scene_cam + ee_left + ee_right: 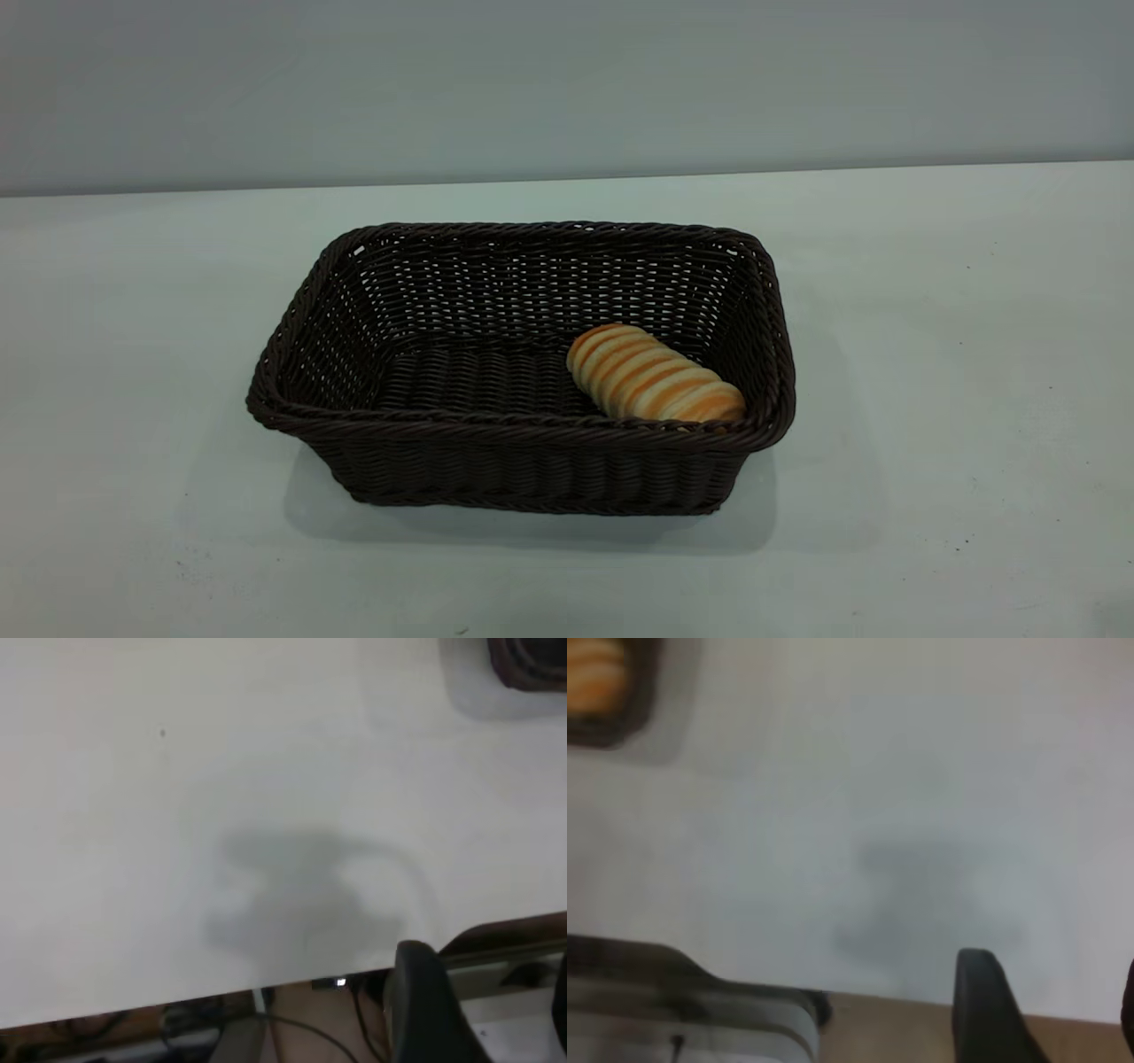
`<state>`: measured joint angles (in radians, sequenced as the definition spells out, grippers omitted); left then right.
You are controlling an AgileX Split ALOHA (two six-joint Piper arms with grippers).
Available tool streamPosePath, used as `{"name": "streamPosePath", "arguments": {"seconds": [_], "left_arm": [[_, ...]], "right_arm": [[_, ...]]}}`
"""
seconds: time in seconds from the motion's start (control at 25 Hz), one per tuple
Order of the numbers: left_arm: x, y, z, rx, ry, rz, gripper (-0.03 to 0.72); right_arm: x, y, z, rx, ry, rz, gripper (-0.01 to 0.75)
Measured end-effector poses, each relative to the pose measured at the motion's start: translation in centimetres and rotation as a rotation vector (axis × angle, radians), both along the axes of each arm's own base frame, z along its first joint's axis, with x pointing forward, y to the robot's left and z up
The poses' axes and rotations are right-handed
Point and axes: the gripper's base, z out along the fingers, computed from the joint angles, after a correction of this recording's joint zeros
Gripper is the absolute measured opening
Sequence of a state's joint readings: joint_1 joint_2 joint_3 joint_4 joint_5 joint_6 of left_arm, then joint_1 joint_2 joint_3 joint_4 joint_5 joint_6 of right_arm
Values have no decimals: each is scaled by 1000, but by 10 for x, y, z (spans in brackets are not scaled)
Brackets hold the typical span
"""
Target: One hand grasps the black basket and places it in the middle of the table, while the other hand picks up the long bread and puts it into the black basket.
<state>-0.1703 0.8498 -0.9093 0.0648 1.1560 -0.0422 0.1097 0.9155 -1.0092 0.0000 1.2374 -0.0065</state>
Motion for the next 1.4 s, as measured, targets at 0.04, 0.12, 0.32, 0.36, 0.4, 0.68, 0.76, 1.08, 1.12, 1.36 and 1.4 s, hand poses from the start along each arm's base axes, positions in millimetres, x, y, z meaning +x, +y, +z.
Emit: {"name": "streamPosePath", "arguments": {"seconds": [0.04,0.12,0.32,0.36,0.4,0.68,0.76,1.08,1.12,1.36,1.4], "left_arm": [[-11,2,-1,-5,-29,1,422],[-32,5,-2,-16,-91,0,422],[-73,12,-5,-50,-239,-2,422],[-79,12,-6,-59,-259,-3,422],[-85,13,-8,-67,-276,-4,422],[-116,18,-41,-103,-378,16,422],[-122,19,-52,-113,-403,24,422],[-131,21,-71,-123,-428,31,422],[-131,21,-72,-123,-425,31,422],[-130,20,-76,-119,-397,32,422],[-130,20,-76,-119,-397,32,422]], "right_arm": [[-13,-1,3,13,-37,3,350],[-36,-2,6,36,-102,9,349],[-87,-6,7,64,-256,20,348],[-94,-7,3,64,-272,24,348],[-98,-7,-1,61,-279,30,348],[-125,-9,-36,56,-304,51,348],[-130,-10,-49,59,-312,53,348],[-135,-10,-87,67,-368,65,348],[-135,-10,-90,68,-371,65,348],[-138,-10,-93,71,-396,61,348],[-138,-11,-93,72,-396,56,348]]}}
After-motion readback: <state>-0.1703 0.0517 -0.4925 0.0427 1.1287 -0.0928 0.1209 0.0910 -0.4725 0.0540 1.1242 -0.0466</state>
